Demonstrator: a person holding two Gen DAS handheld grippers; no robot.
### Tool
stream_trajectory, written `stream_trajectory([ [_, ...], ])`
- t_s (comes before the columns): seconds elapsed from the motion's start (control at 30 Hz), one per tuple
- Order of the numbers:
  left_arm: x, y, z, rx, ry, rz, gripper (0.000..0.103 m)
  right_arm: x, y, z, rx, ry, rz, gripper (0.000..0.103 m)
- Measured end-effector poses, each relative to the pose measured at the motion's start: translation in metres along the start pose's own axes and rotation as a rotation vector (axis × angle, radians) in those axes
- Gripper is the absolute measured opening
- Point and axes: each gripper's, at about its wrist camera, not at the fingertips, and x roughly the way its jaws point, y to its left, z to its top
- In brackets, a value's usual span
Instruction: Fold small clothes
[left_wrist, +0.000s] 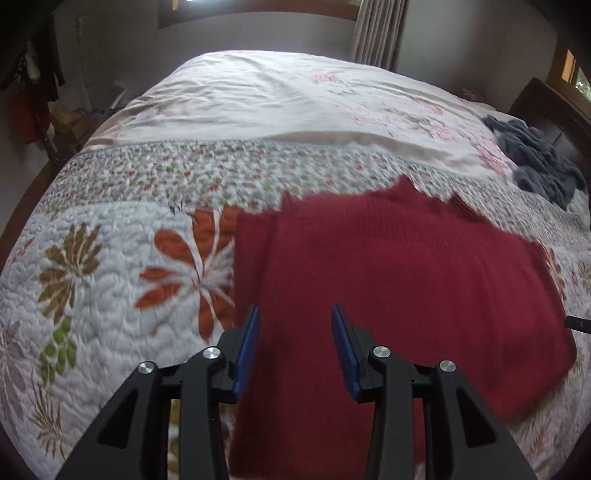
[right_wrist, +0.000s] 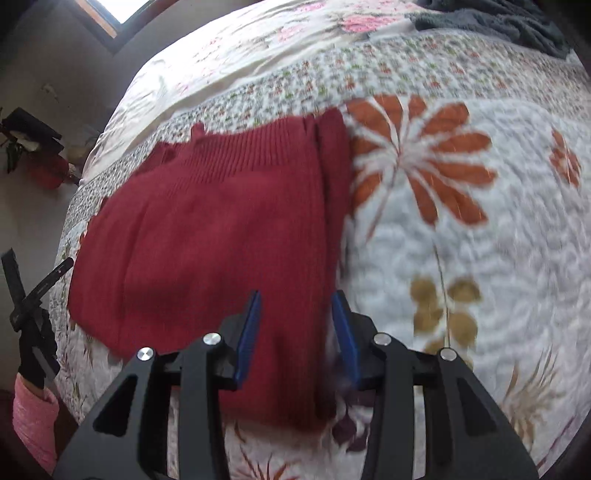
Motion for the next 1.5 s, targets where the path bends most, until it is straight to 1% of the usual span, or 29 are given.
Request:
stream_trajectory([
  [0.07,0.003,-0.004,-0.009,-0.014,0.01,-0.009,0.04,-0.001,0.0,-0.015,-0.001,0.013,0.02,0.04],
  [0.1,0.005,-0.004,-0.014,-0.024,0.022,-0.005,0.04,-0.001,0.0,-0.021,0.0,0.017,0.019,0.037],
  [0.13,0.008,-0.003,-0.018,-0.036,0.034,-0.003,0.04,0.0,0.001,-0.028,-0.004,0.026,0.019,0.025],
  [0.17,0.009,-0.003,-0.022,-0.041,0.039,-0.001,0.04,0.001,0.001,-0.031,-0.008,0.031,0.026,0.017],
  [0.2,0.011,-0.003,-0.025,-0.039,0.038,0.006,0.04,0.001,0.003,-0.035,-0.011,0.035,0.025,0.007],
  [0.3,0.016,-0.004,-0.03,-0.025,0.054,0.03,0.04,-0.001,-0.001,-0.038,0.016,0.022,0.012,0.006],
  [0.33,0.017,-0.004,-0.032,-0.017,0.059,0.038,0.04,0.0,-0.004,-0.039,0.032,0.023,-0.009,0.006],
  [0.43,0.023,-0.003,-0.039,-0.009,0.084,0.044,0.04,0.014,-0.009,-0.041,0.032,0.05,-0.039,0.007],
  [0.5,0.023,-0.003,-0.041,-0.002,0.08,0.043,0.041,0.022,-0.011,-0.043,0.038,0.062,-0.035,0.007],
  [0.57,0.021,-0.001,-0.04,-0.017,0.086,0.034,0.04,0.021,-0.014,-0.041,0.072,0.066,-0.01,0.007],
  [0.67,0.012,0.002,-0.036,-0.063,0.095,0.019,0.04,0.004,-0.013,-0.034,0.087,0.036,0.022,0.016],
  [0.73,0.003,0.001,-0.034,-0.092,0.084,0.004,0.04,-0.01,-0.015,-0.029,0.088,0.004,0.028,0.046],
  [0.77,-0.004,-0.002,-0.031,-0.101,0.068,-0.01,0.04,-0.015,-0.016,-0.025,0.095,-0.012,0.036,0.048],
  [0.8,-0.007,-0.006,-0.029,-0.1,0.057,-0.014,0.041,-0.018,-0.018,-0.021,0.103,-0.023,0.046,0.048],
  [0.9,-0.013,-0.022,-0.019,-0.083,0.03,-0.047,0.051,-0.017,-0.022,-0.003,0.116,-0.016,0.072,0.048],
  [1.0,-0.004,-0.04,-0.012,-0.07,0.047,-0.065,0.051,-0.003,-0.025,0.008,0.149,0.014,0.11,0.048],
  [1.07,0.007,-0.047,-0.01,-0.071,0.066,-0.073,0.051,0.007,-0.027,0.012,0.164,0.028,0.113,0.048],
  [1.13,0.016,-0.049,-0.01,-0.078,0.083,-0.071,0.051,0.014,-0.029,0.012,0.18,0.038,0.113,0.048],
  [1.27,0.029,-0.05,-0.014,-0.097,0.111,-0.072,0.051,0.029,-0.037,0.009,0.23,0.056,0.158,0.047],
  [1.4,0.04,-0.049,-0.018,-0.1,0.127,-0.075,0.051,0.042,-0.042,0.01,0.259,0.068,0.19,0.035],
  [1.43,0.041,-0.048,-0.019,-0.098,0.127,-0.075,0.052,0.047,-0.042,0.011,0.275,0.076,0.201,0.03],
  [1.5,0.042,-0.047,-0.021,-0.096,0.128,-0.075,0.052,0.051,-0.042,0.012,0.294,0.082,0.214,0.026],
])
